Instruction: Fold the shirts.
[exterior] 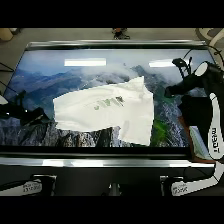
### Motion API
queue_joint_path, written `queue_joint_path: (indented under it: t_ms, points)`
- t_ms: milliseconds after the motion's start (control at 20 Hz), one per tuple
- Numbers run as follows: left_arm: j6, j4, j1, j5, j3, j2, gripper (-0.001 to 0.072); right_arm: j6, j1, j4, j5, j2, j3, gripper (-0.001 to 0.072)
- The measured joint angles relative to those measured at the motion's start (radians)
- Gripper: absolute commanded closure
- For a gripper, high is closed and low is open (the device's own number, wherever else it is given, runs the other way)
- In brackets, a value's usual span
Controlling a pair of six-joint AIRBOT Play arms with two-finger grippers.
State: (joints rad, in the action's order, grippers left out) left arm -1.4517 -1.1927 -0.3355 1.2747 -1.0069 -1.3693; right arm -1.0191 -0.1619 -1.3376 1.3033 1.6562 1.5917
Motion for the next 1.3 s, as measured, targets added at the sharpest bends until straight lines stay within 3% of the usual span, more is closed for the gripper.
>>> queue_joint_path:
  t_ms: [200, 550, 600, 700, 750, 800, 850, 900, 1300]
  points:
    - [0.034, 0.056, 0.04, -0.086, 0.105, -0.006, 0.0266, 0.043, -0.036, 0.004, 0.114, -0.001, -0.024, 0.0226]
    - [0.047, 0.09, 0.082, -0.189, 0.146, -0.029, 0.0277, 0.068, -0.05, 0.016, 0.161, -0.001, -0.033, 0.0225]
    - [0.047, 0.095, 0.084, -0.198, 0.149, -0.03, 0.0324, 0.068, -0.05, 0.016, 0.164, -0.001, -0.033, 0.0225]
    - [0.049, 0.098, 0.091, -0.212, 0.157, -0.031, 0.033, 0.07, -0.05, 0.017, 0.166, -0.001, -0.033, 0.0222]
    - [0.05, 0.103, 0.097, -0.217, 0.161, -0.031, 0.0425, 0.07, -0.05, 0.017, 0.165, -0.001, -0.033, 0.0213]
    - [0.05, 0.103, 0.104, -0.222, 0.166, -0.032, 0.0573, 0.07, -0.05, 0.017, 0.164, -0.001, -0.033, 0.0176]
    - [0.05, 0.102, 0.109, -0.225, 0.171, -0.033, 0.0673, 0.07, -0.05, 0.017, 0.163, 0.001, -0.033, 0.0103]
    - [0.05, 0.1, 0.114, -0.225, 0.172, -0.033, 0.0673, 0.071, -0.05, 0.018, 0.158, 0.004, -0.034, 0.0075]
    - [0.05, 0.101, 0.124, -0.208, 0.166, 0.005, 0.0673, 0.073, 0.013, 0.043, 0.121, 0.1, -0.049, 0.0114]
